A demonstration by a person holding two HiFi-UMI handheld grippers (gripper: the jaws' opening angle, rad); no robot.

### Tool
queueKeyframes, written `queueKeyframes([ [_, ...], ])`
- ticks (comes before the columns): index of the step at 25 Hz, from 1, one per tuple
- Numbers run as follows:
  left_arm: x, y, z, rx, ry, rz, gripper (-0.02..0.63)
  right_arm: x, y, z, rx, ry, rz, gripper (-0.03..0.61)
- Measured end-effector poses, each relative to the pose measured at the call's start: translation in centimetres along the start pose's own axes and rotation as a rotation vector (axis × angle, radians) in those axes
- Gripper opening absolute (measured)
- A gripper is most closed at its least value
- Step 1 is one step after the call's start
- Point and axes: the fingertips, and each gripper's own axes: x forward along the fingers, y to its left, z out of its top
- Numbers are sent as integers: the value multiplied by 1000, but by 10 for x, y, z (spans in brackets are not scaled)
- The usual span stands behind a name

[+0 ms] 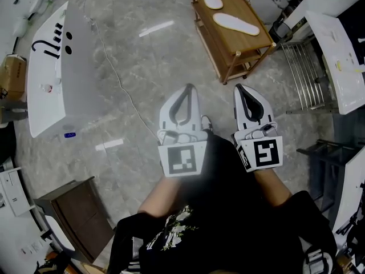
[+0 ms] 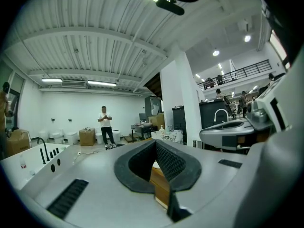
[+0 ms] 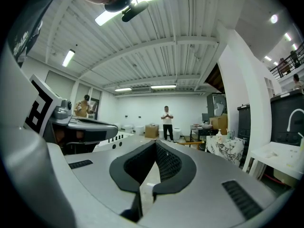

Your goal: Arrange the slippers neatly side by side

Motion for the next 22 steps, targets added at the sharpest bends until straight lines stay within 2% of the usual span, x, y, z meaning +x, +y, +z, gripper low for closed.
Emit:
queueKeyframes([
  [12,73,13,23,49,-30,61,2,71,-44,11,-5,-46,66,-2],
  [19,79,38,26,53,2,156,2,101,-53,13,13,-65,116,-2],
  [22,83,40,31,88,-13,159,2,104,-60,11,28,-73,102,-2],
])
